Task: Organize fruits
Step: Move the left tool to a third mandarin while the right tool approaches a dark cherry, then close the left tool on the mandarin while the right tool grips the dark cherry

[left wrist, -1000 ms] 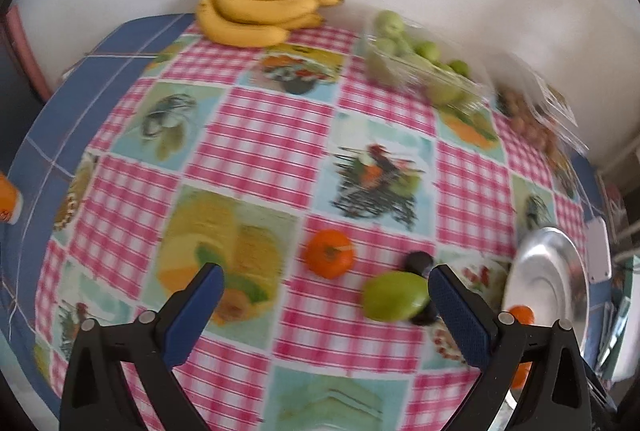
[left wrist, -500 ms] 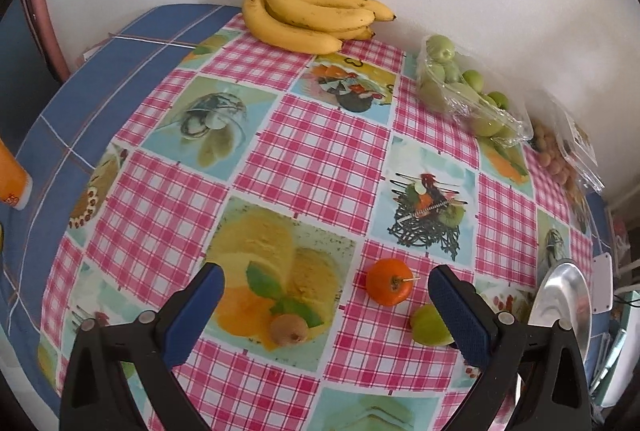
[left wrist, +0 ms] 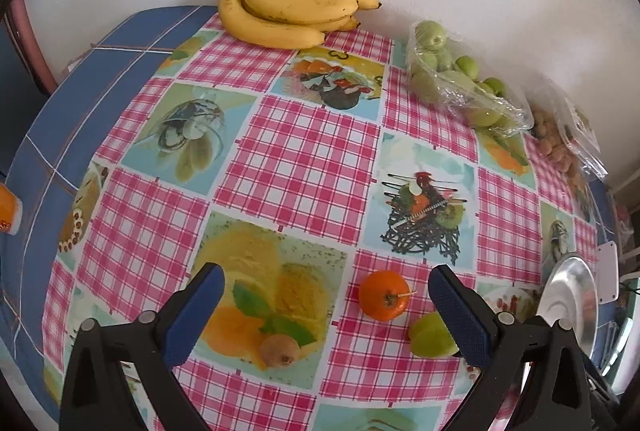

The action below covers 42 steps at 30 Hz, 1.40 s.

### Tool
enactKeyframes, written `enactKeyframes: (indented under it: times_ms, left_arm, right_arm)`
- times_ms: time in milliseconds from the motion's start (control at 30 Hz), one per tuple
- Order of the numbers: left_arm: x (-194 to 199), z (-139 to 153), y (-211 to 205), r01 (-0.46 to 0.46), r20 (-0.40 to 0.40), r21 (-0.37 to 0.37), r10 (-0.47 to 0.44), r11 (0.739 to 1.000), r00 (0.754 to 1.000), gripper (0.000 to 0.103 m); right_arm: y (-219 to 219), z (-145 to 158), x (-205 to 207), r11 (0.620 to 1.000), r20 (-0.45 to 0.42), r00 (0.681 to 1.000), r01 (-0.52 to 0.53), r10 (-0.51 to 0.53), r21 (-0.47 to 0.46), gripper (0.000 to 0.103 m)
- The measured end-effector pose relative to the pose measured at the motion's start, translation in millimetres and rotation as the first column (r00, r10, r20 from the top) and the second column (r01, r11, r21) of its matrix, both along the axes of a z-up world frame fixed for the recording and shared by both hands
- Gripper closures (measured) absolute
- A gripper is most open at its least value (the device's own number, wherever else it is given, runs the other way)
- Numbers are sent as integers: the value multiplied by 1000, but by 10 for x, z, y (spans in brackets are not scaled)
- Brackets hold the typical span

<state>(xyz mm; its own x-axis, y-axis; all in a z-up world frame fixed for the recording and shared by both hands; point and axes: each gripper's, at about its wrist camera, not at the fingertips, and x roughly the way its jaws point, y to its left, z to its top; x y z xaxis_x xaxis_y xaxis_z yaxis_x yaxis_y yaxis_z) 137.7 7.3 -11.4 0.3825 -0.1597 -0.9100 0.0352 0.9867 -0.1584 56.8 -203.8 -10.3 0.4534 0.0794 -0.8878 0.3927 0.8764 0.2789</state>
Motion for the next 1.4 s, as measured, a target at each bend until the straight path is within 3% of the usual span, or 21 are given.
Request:
enactKeyframes:
  times_ms: [300, 433, 567, 733, 933, 1400]
  left_arm:
    - [90, -3, -59, 16, -5, -35, -16, 999, 1000, 1]
    - [117, -53, -82, 23, -18, -42, -24, 999, 1000, 1]
    - [114, -131, -128, 35, -41, -47, -37, 998, 998, 3]
    - [104, -216, -233, 65, -66, -51, -69, 997, 995, 14]
    - [91, -290, -332, 92, -85, -52, -96, 994, 992, 26]
    - [56, -392, -386, 99, -110, -52, -105, 994, 988, 50]
  right_arm:
    - [-10, -23, 124, 1000, -21, 999, -29, 29, -6, 9]
    - [14, -87, 161, 999, -51, 998, -43, 42, -8, 24]
    - [38, -155, 175, 998, -75, 996, -55, 54, -5, 28]
    - [40, -216, 168, 998, -98, 994, -59, 57, -14, 31]
    - [-5, -308, 150, 999, -134, 990, -41, 39, -12, 54]
    - [-26, -406, 152, 999, -183, 983, -29, 23, -27, 70]
